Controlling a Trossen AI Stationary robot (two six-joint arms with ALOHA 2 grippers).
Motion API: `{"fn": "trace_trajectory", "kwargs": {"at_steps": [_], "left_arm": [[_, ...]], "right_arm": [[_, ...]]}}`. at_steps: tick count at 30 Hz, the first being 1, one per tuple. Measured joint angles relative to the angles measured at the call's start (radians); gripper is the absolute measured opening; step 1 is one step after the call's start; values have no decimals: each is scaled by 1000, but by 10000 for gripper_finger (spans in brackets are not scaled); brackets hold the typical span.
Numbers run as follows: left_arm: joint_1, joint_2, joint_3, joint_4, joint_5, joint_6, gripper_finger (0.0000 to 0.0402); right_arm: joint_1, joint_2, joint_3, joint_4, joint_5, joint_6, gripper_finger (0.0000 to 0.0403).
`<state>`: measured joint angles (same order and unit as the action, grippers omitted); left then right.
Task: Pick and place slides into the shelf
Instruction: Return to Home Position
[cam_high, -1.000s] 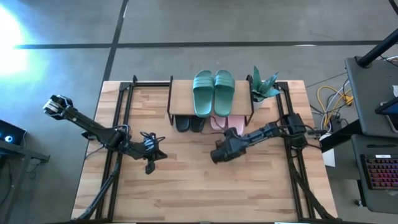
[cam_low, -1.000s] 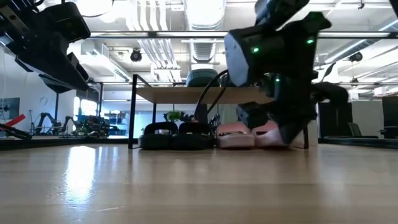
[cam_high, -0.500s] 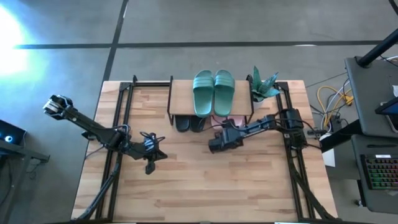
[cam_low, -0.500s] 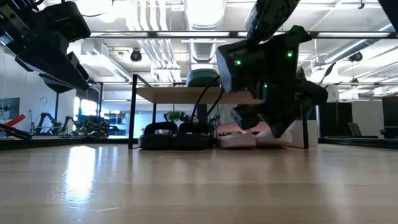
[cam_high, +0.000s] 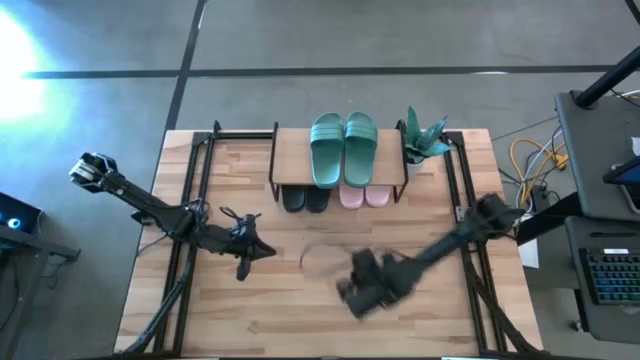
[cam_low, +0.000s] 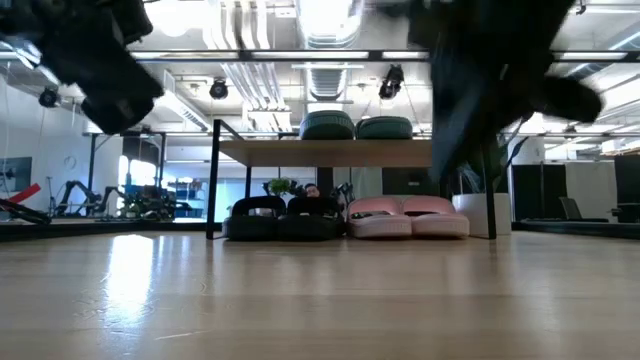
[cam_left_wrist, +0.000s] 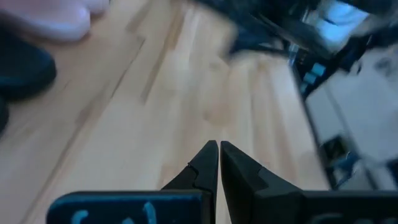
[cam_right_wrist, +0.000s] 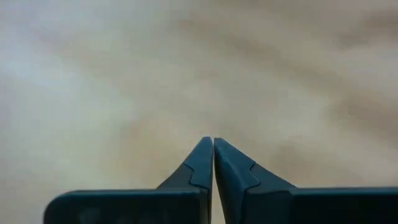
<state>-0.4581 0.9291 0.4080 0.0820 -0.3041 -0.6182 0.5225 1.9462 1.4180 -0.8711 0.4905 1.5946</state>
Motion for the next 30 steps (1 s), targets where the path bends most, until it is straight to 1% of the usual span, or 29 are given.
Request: {"fn": "trace_trajectory", "kwargs": {"at_steps": [2, 3, 4, 6, 9, 11, 13, 16, 18, 20, 22, 24, 26, 27, 30], "left_arm": [[10, 7, 0, 72, -19, -1, 3], [25, 19, 0, 126, -22, 18, 3], [47, 33, 0, 184, -21, 46, 3], [109, 71, 5, 286, -5, 87, 3], [233, 112, 42, 400, 131, 109, 3], [317, 116, 78, 420, 225, 114, 3], [391, 79, 102, 374, 283, 137, 3], [479, -20, 128, 290, 298, 171, 3], [523, -104, 126, 210, 297, 192, 3], [554, -187, 121, 110, 298, 206, 3], [571, -259, 106, 20, 299, 206, 3], [576, -322, 84, -34, 300, 206, 3], [577, -364, 55, -86, 300, 185, 3], [577, -378, 43, -83, 305, 181, 3], [577, -425, -1, -97, 359, 184, 3]], "right_arm": [[45, -40, -25, 187, 91, -85, 8], [47, -62, -41, 274, 118, -145, 8], [32, -82, -56, 351, 124, -203, 8], [-19, -113, -78, 499, 91, -316, 8], [-92, -136, -97, 712, -22, -542, 8], [-126, -148, -98, 739, -74, -653, 8], [-164, -174, -100, 670, -97, -703, 8], [-233, -241, -125, 505, -106, -737, 8], [-270, -318, -164, 422, -109, -789, 8], [-303, -416, -230, 406, -133, -827, 8], [-339, -532, -329, 453, -188, -838, 8], [-373, -639, -446, 574, -240, -844, 8], [-391, -734, -568, 703, -246, -834, 8], [-393, -774, -623, 757, -247, -823, 8], [-391, -870, -764, 868, -259, -783, 8]]}}
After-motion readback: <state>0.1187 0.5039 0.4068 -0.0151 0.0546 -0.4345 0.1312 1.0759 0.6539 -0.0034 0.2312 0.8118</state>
